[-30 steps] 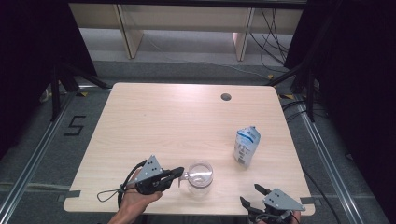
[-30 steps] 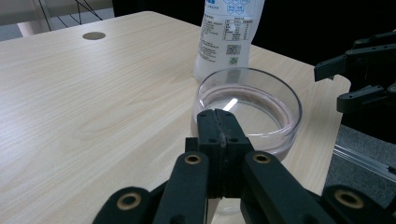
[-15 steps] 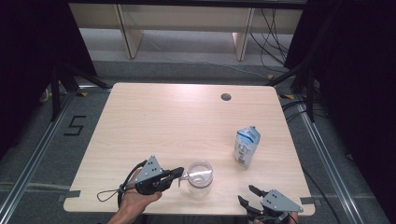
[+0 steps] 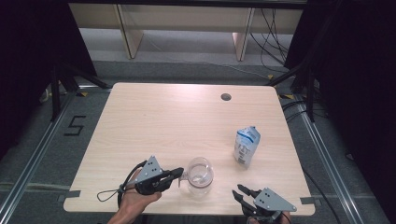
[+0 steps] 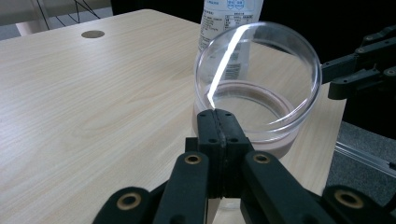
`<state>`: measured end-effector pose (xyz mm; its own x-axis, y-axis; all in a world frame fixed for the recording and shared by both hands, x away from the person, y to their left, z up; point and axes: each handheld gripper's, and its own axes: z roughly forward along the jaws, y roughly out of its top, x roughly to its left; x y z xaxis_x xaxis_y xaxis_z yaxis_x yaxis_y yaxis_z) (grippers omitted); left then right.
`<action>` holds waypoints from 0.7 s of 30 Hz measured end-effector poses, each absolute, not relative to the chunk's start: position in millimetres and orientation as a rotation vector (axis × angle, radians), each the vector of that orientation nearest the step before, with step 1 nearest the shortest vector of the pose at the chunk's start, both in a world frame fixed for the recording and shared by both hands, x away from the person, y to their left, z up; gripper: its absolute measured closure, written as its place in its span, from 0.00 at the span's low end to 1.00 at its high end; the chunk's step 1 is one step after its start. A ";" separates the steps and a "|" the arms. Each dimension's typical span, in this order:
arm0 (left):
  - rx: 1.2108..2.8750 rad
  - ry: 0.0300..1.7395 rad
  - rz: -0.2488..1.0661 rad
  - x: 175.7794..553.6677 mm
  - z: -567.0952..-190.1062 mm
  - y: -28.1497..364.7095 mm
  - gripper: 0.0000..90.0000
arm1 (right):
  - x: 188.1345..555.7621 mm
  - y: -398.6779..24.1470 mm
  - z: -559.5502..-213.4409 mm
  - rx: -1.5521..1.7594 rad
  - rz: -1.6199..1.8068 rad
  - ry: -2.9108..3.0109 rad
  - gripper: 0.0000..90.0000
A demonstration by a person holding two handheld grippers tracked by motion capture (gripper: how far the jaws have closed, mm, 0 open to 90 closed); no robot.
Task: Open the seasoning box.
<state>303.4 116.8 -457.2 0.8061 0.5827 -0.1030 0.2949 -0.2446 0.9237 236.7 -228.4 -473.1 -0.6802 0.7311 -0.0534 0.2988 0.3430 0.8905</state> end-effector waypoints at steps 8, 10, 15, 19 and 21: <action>1.844 0.669 0.307 304.4 -459.8 117.2 0.99 | 245.7 -210.0 -467.4 0.825 1.343 2.162 0.91; 1.831 0.678 0.296 304.3 -460.7 116.5 0.99 | 249.0 -203.7 -466.7 0.804 1.346 2.165 0.92; 1.840 0.659 0.307 305.5 -461.4 116.9 0.99 | 256.7 -190.4 -462.3 0.759 1.352 2.161 0.93; 1.839 0.666 0.304 305.6 -461.7 117.2 0.99 | 262.3 -180.9 -459.8 0.736 1.364 2.166 0.93; 1.840 0.666 0.302 305.8 -461.6 117.3 0.99 | 263.2 -178.4 -459.6 0.737 1.369 2.163 0.93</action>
